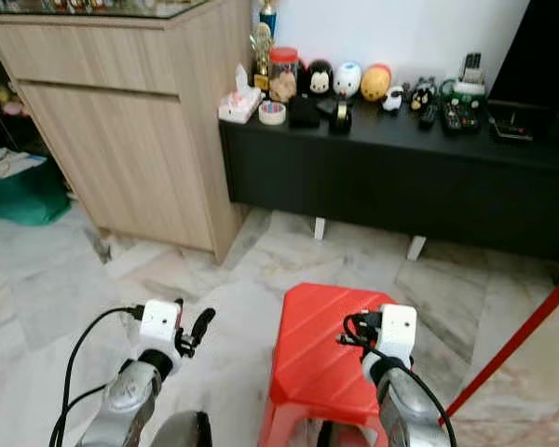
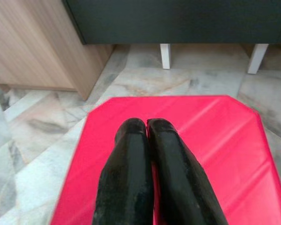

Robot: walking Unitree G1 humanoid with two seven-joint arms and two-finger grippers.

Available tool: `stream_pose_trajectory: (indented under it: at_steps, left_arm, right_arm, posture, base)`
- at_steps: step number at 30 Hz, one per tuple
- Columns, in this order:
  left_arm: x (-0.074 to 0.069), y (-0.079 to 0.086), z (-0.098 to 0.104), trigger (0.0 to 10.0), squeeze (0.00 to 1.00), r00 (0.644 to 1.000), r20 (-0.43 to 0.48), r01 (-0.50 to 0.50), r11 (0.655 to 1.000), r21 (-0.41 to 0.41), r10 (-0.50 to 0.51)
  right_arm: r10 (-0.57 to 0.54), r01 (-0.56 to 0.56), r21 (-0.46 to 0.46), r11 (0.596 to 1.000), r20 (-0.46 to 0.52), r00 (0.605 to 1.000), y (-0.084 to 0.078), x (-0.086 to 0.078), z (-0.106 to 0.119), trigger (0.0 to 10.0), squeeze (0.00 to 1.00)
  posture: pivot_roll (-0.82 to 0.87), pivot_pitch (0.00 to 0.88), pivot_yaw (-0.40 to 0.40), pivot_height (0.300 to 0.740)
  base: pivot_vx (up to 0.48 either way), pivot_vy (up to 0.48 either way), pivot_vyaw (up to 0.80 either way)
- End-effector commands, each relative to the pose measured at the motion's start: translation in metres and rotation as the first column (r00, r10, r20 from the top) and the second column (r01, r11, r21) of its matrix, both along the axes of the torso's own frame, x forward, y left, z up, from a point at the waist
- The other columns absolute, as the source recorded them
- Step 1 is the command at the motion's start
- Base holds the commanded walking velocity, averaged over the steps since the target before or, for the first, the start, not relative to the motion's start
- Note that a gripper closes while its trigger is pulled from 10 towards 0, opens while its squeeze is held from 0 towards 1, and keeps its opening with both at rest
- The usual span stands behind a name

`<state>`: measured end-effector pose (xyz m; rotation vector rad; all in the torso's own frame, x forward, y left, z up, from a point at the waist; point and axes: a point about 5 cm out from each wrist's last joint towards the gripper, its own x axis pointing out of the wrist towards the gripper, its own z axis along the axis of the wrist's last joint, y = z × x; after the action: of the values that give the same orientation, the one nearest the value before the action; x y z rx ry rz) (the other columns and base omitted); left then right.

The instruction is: Hang keys on a hook

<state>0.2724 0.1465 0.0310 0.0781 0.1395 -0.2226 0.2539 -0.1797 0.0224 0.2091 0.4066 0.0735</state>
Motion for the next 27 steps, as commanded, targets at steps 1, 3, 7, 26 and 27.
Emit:
stream_pose_trajectory:
  at_steps: [1,3,7,26,27]
  left_arm:
    - [0.002,0.001,0.002,10.0,0.0,1.0,0.009,-0.004,1.0,-0.006,0.004]
    - [0.002,0.001,0.002,10.0,0.0,1.0,0.01,-0.002,1.0,-0.006,0.002]
    - [0.003,0.001,0.002,10.0,0.0,1.0,0.014,0.001,1.0,-0.001,-0.001]
    - [0.013,-0.019,0.056,10.0,0.0,0.913,0.13,0.372,0.921,0.119,-0.386]
    - [0.012,-0.02,0.058,10.0,0.0,0.907,0.129,0.387,0.914,0.118,-0.401]
  right_arm:
    - [0.003,-0.003,0.006,1.0,0.025,1.0,0.0,0.003,0.006,10.0,0.0]
    - [0.004,-0.004,0.005,1.0,0.023,1.0,0.0,0.003,0.006,10.0,0.0]
    - [0.01,-0.01,0.005,1.0,0.016,1.0,0.0,0.003,0.005,10.0,0.0]
    - [0.207,-0.209,-0.082,0.975,-0.022,0.978,0.011,0.022,0.039,10.0,0.0]
    - [0.216,-0.218,-0.087,0.972,-0.024,0.976,0.011,0.023,0.041,10.0,0.0]
  posture:
    - [0.02,0.0,-0.033,0.697]
    - [0.02,0.0,-0.033,0.717]
    - [0.01,0.0,-0.031,0.732]
    - [0.01,0.0,-0.034,0.74]
    - [0.01,0.0,-0.034,0.74]
  base:
    - [0.0,0.0,0.0]
    - [0.0,0.0,0.0]
    - [0.0,0.0,0.0]
    - [0.0,0.0,0.0]
    - [0.0,0.0,0.0]
